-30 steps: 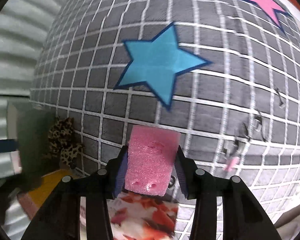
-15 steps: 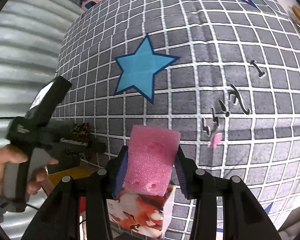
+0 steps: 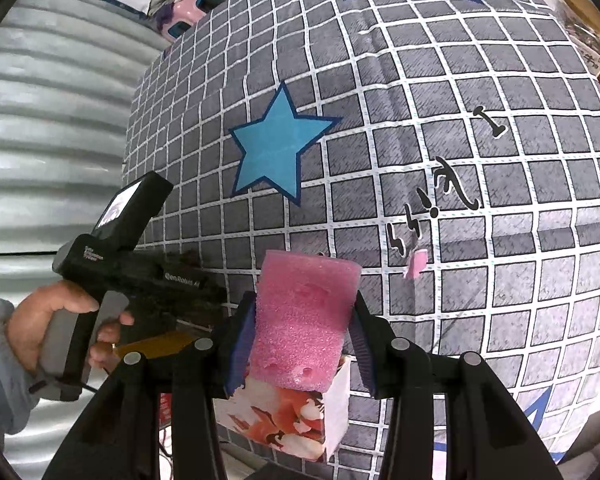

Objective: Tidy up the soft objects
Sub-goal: 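Grasp the leopard-print scrunchie with left tool while right tool holds the pink sponge, then carry the leopard scrunchie and pink sponge with both tools over the white box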

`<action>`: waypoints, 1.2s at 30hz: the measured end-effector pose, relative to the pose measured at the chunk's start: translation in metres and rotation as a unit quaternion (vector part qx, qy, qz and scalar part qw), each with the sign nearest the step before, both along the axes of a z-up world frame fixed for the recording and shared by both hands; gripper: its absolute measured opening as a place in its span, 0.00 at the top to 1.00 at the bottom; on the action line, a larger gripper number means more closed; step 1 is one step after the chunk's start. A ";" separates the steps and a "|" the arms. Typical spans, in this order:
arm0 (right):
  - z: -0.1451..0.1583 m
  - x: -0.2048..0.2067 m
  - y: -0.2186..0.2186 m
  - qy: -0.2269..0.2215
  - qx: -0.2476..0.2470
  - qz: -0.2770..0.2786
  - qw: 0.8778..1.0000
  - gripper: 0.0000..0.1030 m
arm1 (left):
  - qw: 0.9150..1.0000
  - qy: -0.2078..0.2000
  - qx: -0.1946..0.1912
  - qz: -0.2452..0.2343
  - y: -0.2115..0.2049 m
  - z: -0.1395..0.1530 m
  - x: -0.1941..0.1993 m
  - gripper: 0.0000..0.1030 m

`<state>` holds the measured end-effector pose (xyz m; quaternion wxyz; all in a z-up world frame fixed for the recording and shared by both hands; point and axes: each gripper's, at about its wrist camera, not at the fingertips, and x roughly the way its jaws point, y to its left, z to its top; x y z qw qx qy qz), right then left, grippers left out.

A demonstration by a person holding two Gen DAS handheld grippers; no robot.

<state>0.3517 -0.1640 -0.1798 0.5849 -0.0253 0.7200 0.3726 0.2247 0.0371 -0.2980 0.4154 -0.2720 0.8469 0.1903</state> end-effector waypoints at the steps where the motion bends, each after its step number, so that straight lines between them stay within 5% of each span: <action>1: 0.002 0.000 0.000 -0.001 0.002 -0.001 1.000 0.56 | 1.000 -0.013 -0.002 -0.007 -0.004 0.002 0.002 0.81; 9: 0.014 -0.002 -0.011 -0.017 -0.005 -0.008 1.000 0.56 | 0.990 -0.117 0.045 -0.061 -0.029 0.058 0.015 0.85; 15: 0.020 -0.006 -0.023 -0.034 -0.023 -0.010 0.999 0.56 | 0.964 -0.213 0.091 -0.133 -0.067 0.125 0.027 0.85; 20: 0.026 -0.012 -0.035 -0.044 -0.039 -0.016 0.998 0.56 | 0.945 -0.270 0.092 -0.158 -0.096 0.163 0.023 0.85; 36: 0.058 -0.051 -0.050 -0.073 -0.065 -0.008 0.995 0.56 | 0.918 -0.335 0.092 -0.193 -0.127 0.210 -0.045 0.85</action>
